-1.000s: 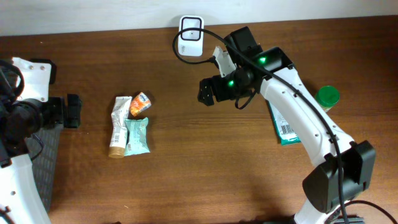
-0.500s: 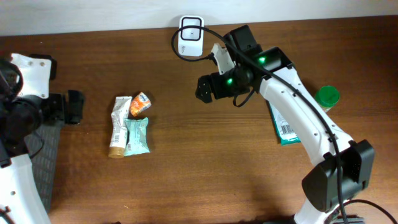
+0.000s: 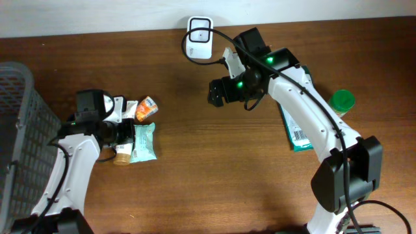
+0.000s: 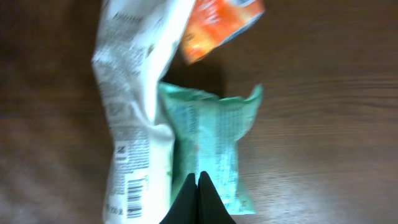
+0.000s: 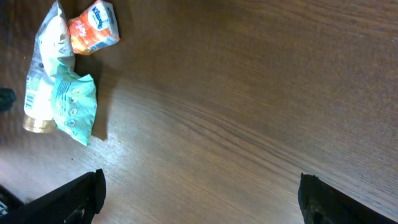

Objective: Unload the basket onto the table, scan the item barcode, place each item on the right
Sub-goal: 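Reach the right gripper to the pale green wipes pouch and grasp it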

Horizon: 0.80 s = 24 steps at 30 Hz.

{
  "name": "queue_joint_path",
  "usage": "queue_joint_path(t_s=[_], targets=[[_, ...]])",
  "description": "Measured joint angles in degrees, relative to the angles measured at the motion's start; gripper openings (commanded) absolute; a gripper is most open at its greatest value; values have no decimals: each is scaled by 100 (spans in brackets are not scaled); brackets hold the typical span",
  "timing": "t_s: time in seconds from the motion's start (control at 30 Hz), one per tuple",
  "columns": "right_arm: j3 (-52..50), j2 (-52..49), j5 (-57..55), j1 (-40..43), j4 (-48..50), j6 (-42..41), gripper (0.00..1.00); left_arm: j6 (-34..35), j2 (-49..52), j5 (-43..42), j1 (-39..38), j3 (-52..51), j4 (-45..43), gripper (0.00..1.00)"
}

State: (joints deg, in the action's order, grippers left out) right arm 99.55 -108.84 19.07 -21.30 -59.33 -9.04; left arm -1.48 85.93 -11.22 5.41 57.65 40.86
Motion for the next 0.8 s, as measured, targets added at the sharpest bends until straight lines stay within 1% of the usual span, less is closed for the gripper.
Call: queue_joint_path(t_s=[0.1,0.2,0.27,0.33,0.43,0.47,0.5,0.53,0.57,0.6,0.63,0.67,0.7,0.73,0.77,0.8], targets=[[0,0,2,17,-39,2,96,216,282,542,-17,-83,-90,0],[0,0,2,17,-42,0,96,267,791,678,-140,-94,-170,0],[0,0,2,17,-50,2,96,282,1019,649,-481,-94,-363,0],[0,0,2,17,-63,2,96,433,1237,520,-1036,-96,-638,0],[0,0,-13,17,-111,2,96,494,1381,46,-1604,-96,-1032,0],[0,0,-13,17,-116,0,96,505,1384,2,-1633,-96,-1038,0],[0,0,-15,17,-125,4,96,522,1405,-339,-1659,162,-1014,0],[0,0,-15,17,-133,2,96,527,1408,-463,-1648,518,-848,3],[0,0,-11,17,-140,-2,96,544,1408,-516,-1615,990,-627,8],[-9,0,-2,17,-138,-2,96,560,1405,-487,-1515,1412,-343,25],[-44,-2,11,17,-138,0,96,505,1405,-389,-1276,1816,42,28],[-105,-2,26,17,-98,0,96,361,1419,-337,-1080,2061,352,34],[-199,-4,55,15,-81,2,95,212,1423,-317,-872,2247,538,41],[-321,-11,153,15,-13,-4,95,-4,1423,-291,-553,2479,586,52],[-409,-11,251,-17,111,-22,95,-219,1423,-247,-232,2608,586,67],[-509,-13,313,-79,238,-76,94,-380,1423,-225,-107,2608,608,96]])
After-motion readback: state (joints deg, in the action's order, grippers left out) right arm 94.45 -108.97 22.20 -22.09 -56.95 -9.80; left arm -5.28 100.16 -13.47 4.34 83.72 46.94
